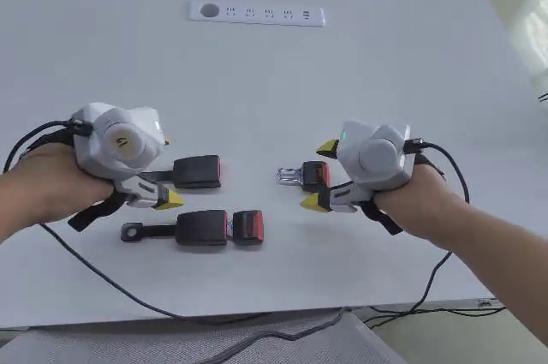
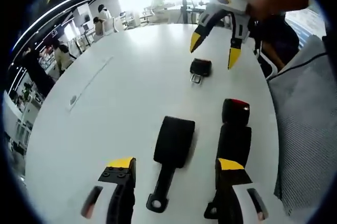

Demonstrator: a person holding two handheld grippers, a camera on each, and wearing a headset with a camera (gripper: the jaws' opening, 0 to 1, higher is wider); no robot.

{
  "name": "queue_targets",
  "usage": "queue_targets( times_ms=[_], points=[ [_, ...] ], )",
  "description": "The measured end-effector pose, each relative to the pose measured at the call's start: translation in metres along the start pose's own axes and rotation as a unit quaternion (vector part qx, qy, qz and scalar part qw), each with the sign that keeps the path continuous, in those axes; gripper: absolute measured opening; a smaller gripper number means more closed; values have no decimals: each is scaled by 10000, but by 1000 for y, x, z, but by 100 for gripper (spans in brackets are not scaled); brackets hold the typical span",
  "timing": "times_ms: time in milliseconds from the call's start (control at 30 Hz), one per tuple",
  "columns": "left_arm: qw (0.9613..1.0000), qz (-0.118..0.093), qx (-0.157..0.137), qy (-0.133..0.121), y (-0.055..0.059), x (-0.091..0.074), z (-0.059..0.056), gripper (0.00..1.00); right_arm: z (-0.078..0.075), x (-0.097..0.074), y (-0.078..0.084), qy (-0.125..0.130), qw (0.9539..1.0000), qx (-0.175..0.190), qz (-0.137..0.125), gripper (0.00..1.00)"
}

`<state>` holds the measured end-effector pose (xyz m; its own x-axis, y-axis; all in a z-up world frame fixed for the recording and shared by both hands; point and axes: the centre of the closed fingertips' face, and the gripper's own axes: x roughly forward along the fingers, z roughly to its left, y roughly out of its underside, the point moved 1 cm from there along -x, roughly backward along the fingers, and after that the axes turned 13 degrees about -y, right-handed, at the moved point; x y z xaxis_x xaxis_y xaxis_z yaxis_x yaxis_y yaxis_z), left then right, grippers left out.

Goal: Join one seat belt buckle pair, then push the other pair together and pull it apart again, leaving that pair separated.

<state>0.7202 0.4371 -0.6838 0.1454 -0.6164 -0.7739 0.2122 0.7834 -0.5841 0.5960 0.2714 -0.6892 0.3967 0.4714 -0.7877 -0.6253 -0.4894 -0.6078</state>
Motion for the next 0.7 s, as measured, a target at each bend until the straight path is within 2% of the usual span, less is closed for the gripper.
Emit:
queue_targets(
  times_ms=[133,233,367,700],
  points=[
    [9983,-90,-523,-244,12,-19,-1,71,11,-6,-7,228,9991,205,-296,57],
    [9967,-133,-706,-368,19,-31,-3,75,16,-10,-7,492,9974,316,-427,64],
    [9917,-209,-1128,-583,27,-45,-3,81,26,-12,-5,575,9964,391,-480,69],
    [9844,-197,-1559,-797,50,-65,-8,91,35,-20,1,815,9914,772,-674,81]
  ],
)
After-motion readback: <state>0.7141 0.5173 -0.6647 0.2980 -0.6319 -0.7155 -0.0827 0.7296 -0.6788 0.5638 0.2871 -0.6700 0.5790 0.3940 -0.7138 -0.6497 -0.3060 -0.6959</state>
